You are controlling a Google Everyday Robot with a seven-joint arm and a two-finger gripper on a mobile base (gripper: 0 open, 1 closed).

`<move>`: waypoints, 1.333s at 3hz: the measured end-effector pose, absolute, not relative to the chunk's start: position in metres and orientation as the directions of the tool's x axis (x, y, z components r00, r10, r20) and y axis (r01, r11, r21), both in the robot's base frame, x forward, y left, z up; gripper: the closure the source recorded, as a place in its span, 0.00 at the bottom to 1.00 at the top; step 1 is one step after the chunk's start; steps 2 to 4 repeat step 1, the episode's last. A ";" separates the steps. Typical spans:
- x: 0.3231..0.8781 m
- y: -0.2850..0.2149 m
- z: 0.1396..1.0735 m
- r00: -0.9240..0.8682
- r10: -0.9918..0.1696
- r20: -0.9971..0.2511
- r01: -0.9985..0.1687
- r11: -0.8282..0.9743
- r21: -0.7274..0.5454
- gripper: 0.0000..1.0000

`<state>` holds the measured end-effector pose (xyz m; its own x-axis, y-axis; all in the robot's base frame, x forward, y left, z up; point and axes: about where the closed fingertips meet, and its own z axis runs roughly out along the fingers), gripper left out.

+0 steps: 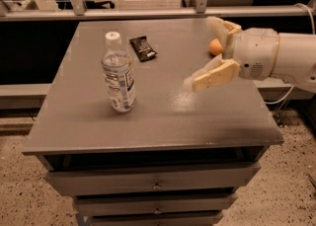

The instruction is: Place blue plastic bottle upright

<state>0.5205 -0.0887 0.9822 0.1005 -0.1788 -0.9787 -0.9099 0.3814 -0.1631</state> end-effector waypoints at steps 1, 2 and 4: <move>0.521 -0.094 0.984 0.103 -0.179 -0.978 -0.908 0.384 -0.166 0.00; 0.521 -0.094 0.984 0.103 -0.179 -0.978 -0.908 0.384 -0.166 0.00; 0.521 -0.094 0.984 0.103 -0.179 -0.978 -0.908 0.384 -0.166 0.00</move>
Offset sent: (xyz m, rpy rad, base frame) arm 0.0000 0.0000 0.0000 0.0000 0.0000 0.0000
